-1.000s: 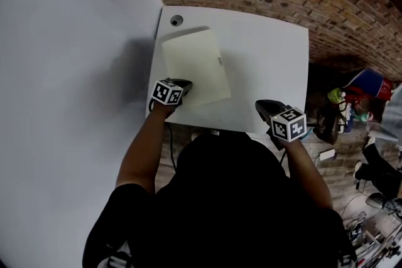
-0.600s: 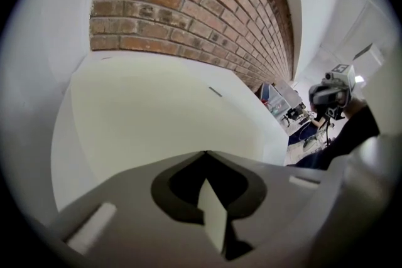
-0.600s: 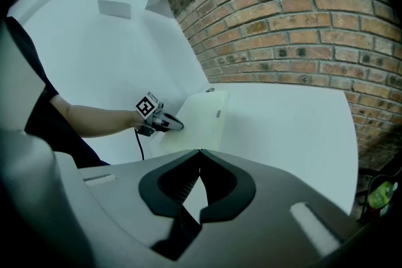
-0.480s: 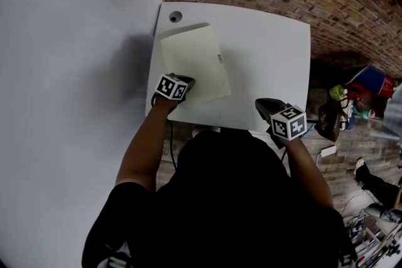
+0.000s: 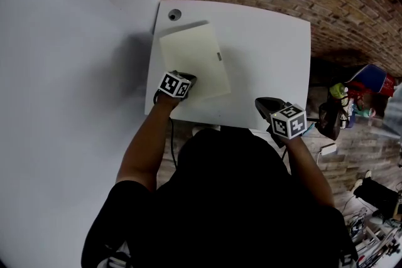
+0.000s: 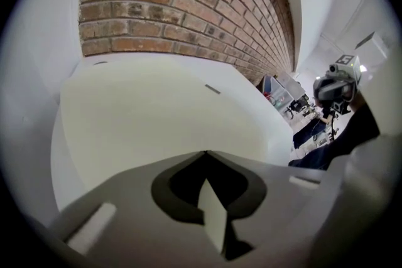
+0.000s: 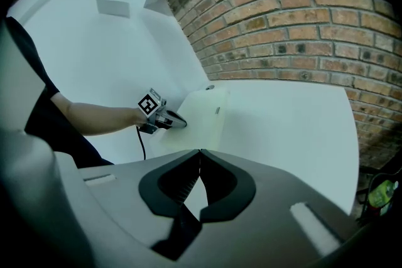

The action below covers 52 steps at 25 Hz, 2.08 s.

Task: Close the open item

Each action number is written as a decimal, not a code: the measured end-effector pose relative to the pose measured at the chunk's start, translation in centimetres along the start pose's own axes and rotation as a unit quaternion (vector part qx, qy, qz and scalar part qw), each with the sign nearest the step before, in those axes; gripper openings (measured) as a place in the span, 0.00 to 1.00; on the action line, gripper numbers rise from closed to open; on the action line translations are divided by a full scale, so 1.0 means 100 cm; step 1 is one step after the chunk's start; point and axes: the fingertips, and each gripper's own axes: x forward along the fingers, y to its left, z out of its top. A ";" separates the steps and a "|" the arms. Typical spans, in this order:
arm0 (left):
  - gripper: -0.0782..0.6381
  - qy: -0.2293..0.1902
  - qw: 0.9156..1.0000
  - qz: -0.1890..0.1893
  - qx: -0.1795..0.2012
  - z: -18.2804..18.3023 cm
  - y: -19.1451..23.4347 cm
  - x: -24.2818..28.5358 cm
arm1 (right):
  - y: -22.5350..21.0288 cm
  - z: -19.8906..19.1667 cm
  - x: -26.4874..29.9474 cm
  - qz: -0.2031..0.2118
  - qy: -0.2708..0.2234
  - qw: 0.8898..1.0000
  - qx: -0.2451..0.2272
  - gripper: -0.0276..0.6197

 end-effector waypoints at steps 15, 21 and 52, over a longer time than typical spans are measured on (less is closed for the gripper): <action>0.11 -0.043 0.998 0.051 -0.021 0.006 -0.003 -0.015 | 0.003 0.005 -0.005 0.003 -0.002 1.000 -0.014 0.05; 0.11 -0.072 0.995 0.063 -0.040 0.010 0.002 -0.030 | 0.005 0.008 -0.007 0.004 -0.007 1.000 -0.018 0.05; 0.11 -0.235 0.961 0.146 -0.015 -0.006 -0.003 -0.179 | 0.021 0.101 -0.036 -0.043 -0.125 0.986 -0.099 0.04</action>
